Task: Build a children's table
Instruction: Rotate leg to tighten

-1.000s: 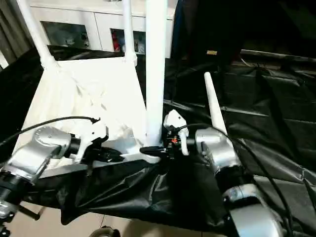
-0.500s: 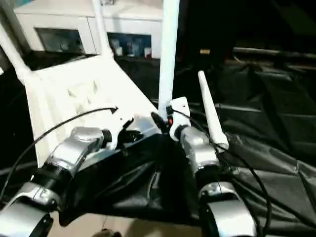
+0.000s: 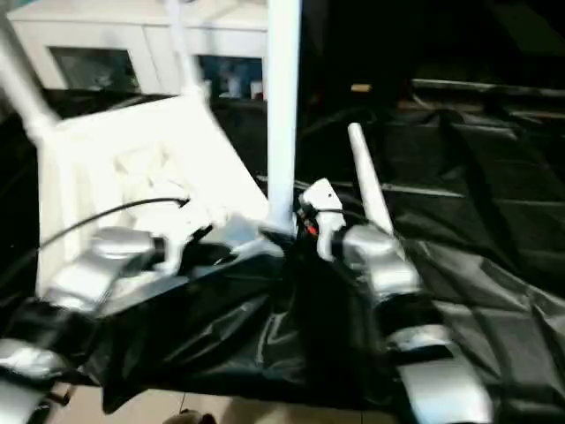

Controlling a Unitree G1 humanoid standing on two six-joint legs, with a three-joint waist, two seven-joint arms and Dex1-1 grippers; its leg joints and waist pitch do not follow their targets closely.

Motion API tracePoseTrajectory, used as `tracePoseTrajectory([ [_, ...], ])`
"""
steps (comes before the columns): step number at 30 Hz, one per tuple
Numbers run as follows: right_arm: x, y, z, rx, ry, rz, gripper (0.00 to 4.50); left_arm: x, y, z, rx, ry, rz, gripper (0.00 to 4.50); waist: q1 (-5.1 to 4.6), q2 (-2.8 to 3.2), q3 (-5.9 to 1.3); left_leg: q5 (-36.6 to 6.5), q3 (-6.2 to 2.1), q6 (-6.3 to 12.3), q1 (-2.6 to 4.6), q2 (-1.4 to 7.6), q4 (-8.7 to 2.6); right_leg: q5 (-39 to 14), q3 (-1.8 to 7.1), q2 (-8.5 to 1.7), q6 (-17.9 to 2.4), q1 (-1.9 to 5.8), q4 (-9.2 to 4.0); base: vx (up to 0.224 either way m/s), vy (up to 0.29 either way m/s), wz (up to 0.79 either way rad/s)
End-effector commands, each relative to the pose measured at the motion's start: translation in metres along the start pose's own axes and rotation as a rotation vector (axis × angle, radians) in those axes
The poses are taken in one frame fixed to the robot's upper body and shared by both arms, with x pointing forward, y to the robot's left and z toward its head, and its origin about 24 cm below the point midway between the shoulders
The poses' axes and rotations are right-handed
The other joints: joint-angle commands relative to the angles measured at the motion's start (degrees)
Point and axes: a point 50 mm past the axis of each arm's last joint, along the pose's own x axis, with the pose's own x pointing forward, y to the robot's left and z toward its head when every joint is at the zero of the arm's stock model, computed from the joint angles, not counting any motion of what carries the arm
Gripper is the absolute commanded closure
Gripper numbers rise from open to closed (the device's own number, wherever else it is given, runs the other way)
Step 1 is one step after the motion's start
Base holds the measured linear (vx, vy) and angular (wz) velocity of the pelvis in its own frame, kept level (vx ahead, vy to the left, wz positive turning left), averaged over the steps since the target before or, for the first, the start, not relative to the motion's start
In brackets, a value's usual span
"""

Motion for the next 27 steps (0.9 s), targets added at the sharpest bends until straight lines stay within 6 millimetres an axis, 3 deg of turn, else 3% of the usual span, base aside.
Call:
tracePoseTrajectory([
  [1,0.009,0.012,0.001,-0.036,0.033,0.151,0.90,0.003,-0.005,0.016,0.080,-0.046,-0.060,4.50,0.03,-0.41,-4.37,-11.05,0.50,4.36,1.83,0.77,-3.28,-0.03,0.66,-1.61,-16.29,2.38,-3.19,0.000,0.000,0.00],
  [5,0.004,0.007,0.005,-0.036,0.057,0.179,0.90,-0.007,-0.005,0.012,0.079,-0.030,-0.083,4.50,0.25,-0.31,-4.16,-14.26,0.39,2.43,2.03,0.91,-3.73,-5.06,0.75,-1.84,-15.83,2.16,-3.48,0.000,0.000,0.00],
  [7,0.004,0.007,0.006,-0.034,0.053,0.187,1.14,-0.009,-0.005,0.010,0.080,-0.025,-0.090,4.50,0.25,-0.34,-4.15,-14.45,0.37,2.11,2.02,0.91,-3.79,-5.37,0.78,-1.85,-15.65,2.17,-3.49,0.000,0.000,0.00],
  [16,0.009,0.013,0.002,-0.026,0.045,0.215,1.80,-0.009,-0.006,0.009,0.082,-0.016,-0.099,4.50,0.29,-0.13,-4.40,-12.40,0.32,2.37,1.85,0.72,-3.54,-2.14,0.66,-1.77,-15.90,2.34,-3.13,0.000,0.000,0.00],
  [17,0.009,0.014,-0.002,-0.018,0.044,0.199,1.83,-0.008,-0.005,0.008,0.078,-0.014,-0.085,4.50,0.31,0.39,-4.41,-12.81,0.26,2.18,1.89,0.70,-3.53,-1.96,0.63,-1.75,-16.02,2.31,-3.09,0.000,0.000,0.00],
  [18,0.010,0.015,-0.004,-0.008,0.042,0.184,1.83,-0.007,-0.005,0.008,0.071,-0.011,-0.067,4.50,0.27,0.33,-4.43,-13.22,0.27,1.98,1.95,0.73,-3.54,-1.78,0.64,-1.72,-16.07,2.32,-3.13,0.000,0.000,0.00],
  [19,0.012,0.014,-0.007,-0.002,0.035,0.125,1.83,-0.005,-0.002,0.008,0.051,-0.015,-0.023,4.50,0.26,0.24,-4.41,-13.27,0.28,1.95,1.96,0.72,-3.58,-1.64,0.66,-1.71,-16.08,2.35,-3.18,0.000,0.000,0.00],
  [20,0.013,0.013,-0.010,0.018,0.031,0.087,1.83,-0.003,0.000,0.009,0.034,-0.022,0.006,4.50,0.28,0.72,-4.40,-13.32,0.23,1.61,1.96,0.76,-3.59,-1.42,0.68,-1.76,-16.12,2.27,-3.06,0.000,0.000,0.00],
  [23,0.019,0.010,-0.017,0.091,0.019,-0.052,1.83,0.005,0.005,0.013,-0.016,-0.041,0.101,4.50,-0.24,0.33,-3.99,-18.17,0.05,-0.28,2.05,0.54,-4.13,-8.16,0.72,-1.85,-14.98,2.44,-3.79,0.000,0.000,0.00],
  [24,0.022,0.009,-0.019,0.112,0.014,-0.098,1.83,0.007,0.006,0.015,-0.025,-0.045,0.128,4.50,-0.28,1.02,-3.95,-18.88,-0.03,-0.78,2.18,0.59,-4.18,-9.29,0.81,-1.93,-14.72,2.26,-3.82,0.000,0.000,0.00],
  [25,0.022,0.009,-0.019,0.112,0.014,-0.098,1.83,0.007,0.006,0.015,-0.025,-0.045,0.128,4.50,-0.60,0.65,-3.79,-20.38,-0.06,-1.37,2.32,0.54,-4.29,-11.34,0.92,-1.92,-14.20,2.12,-4.25,0.000,0.000,0.00],
  [27,0.034,0.007,-0.024,0.206,-0.013,-0.272,1.84,0.021,0.011,0.025,-0.088,-0.068,0.247,4.50,-1.02,0.74,-3.82,-21.27,-0.26,-2.08,2.36,0.33,-4.38,-13.95,0.93,-1.92,-13.05,2.13,-4.50,0.000,0.000,0.00],
])
